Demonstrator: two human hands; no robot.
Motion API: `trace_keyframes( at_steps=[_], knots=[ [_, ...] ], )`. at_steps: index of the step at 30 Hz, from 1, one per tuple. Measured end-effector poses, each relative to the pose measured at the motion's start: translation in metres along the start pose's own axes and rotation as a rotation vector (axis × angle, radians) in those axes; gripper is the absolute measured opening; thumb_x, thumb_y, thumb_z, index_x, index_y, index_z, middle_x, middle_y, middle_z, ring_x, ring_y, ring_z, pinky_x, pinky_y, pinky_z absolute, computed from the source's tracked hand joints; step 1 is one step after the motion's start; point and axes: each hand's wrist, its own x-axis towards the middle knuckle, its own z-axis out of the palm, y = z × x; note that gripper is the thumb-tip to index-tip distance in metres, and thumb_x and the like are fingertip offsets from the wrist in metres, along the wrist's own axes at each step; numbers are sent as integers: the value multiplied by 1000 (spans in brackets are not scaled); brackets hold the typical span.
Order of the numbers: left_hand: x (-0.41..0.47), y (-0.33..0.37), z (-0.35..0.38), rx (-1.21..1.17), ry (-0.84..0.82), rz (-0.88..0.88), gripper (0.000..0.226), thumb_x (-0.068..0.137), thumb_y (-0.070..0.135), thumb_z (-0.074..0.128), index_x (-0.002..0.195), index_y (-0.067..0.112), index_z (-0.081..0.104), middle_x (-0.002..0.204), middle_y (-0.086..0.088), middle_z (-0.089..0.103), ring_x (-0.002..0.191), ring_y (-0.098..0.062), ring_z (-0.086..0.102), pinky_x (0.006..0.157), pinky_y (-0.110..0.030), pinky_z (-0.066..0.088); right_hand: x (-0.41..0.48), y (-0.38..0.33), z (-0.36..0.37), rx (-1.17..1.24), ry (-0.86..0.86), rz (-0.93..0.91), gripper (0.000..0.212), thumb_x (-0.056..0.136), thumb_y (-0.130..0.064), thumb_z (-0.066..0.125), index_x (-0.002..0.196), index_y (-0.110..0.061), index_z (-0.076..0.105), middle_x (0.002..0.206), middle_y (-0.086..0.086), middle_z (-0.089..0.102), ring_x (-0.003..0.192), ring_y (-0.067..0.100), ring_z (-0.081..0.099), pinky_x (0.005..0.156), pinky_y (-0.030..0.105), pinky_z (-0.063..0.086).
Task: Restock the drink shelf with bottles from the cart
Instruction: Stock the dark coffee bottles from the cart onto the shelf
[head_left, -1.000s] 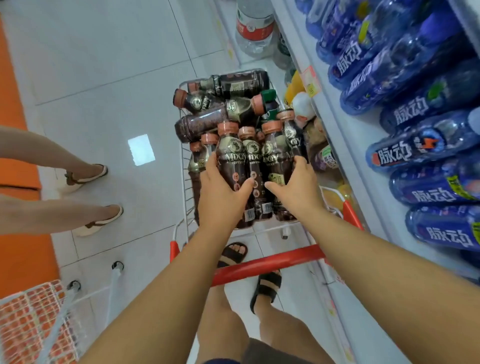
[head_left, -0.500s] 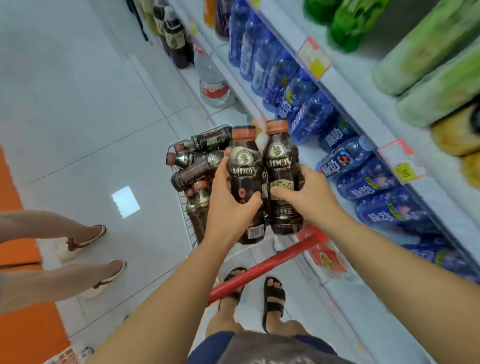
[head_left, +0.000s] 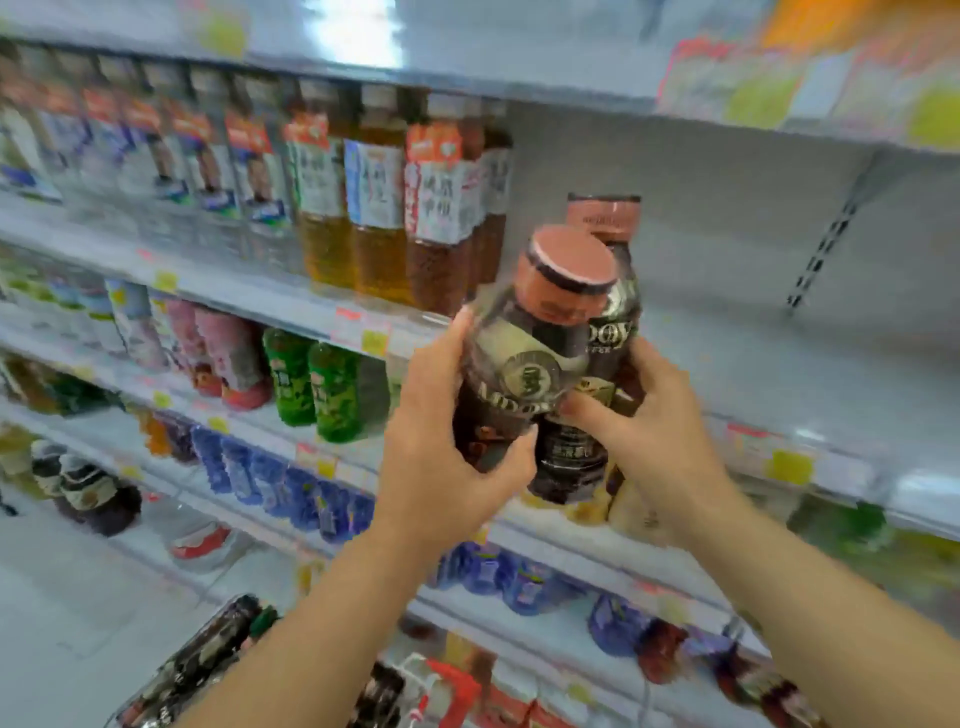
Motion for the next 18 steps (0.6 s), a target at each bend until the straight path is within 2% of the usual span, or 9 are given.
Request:
trace_keyframes(
  at_steps=[3, 6, 8, 11, 14, 16, 18],
  knots=[
    [30, 29, 29, -1, -69, 213, 71, 77, 27, 63, 135, 27, 23, 127, 3, 40, 121, -7, 42, 100, -18, 38, -4, -21, -49, -8, 139, -88, 37, 68, -8, 79, 96, -24, 61, 85, -15, 68, 77, -5, 62, 66, 7, 46],
    [50, 53, 61, -61, -96, 319, 69, 77, 21, 63, 134, 27, 24, 127, 1, 40, 121, -5, 42, 98, -11, 35, -11, -32, -96, -19, 258, -175, 42, 70, -2, 77, 99, -26, 57, 88, -17, 65, 78, -8, 61, 66, 5, 45],
    [58, 67, 84, -120, -123, 326, 70, 77, 17, 64, 133, 28, 24, 128, 2, 41, 121, 1, 42, 97, -10, 35, -14, -36, -124, -31, 286, -227, 46, 69, -5, 79, 96, -31, 53, 84, -18, 66, 80, -9, 62, 68, 6, 45],
    [65, 79, 117, -174, -191, 306, 71, 76, 12, 67, 131, 31, 26, 129, 5, 41, 120, 7, 41, 94, -10, 37, -16, -30, -166, -89, 300, -255, 50, 64, -22, 84, 100, -33, 51, 93, -28, 66, 88, -8, 62, 72, 8, 46],
    [67, 80, 146, -125, -318, 299, 74, 76, 8, 68, 132, 33, 28, 131, 7, 42, 122, -5, 44, 98, -15, 39, -16, -12, -206, -193, 306, -225, 47, 63, -33, 74, 105, -36, 52, 100, -26, 65, 96, -3, 61, 81, 11, 45],
    [67, 78, 163, -70, -393, 302, 76, 76, 3, 69, 135, 30, 29, 132, 9, 39, 124, -12, 42, 101, -16, 37, -14, 6, -229, -242, 298, -194, 48, 65, -27, 75, 106, -38, 52, 106, -22, 63, 103, 5, 61, 85, 14, 46],
    [66, 77, 175, -28, -426, 299, 77, 77, 2, 69, 136, 31, 28, 131, 13, 36, 124, -10, 41, 99, -9, 33, -10, 23, -248, -308, 295, -149, 52, 69, -8, 77, 107, -34, 52, 108, -14, 63, 106, 13, 61, 86, 17, 46]
  ],
)
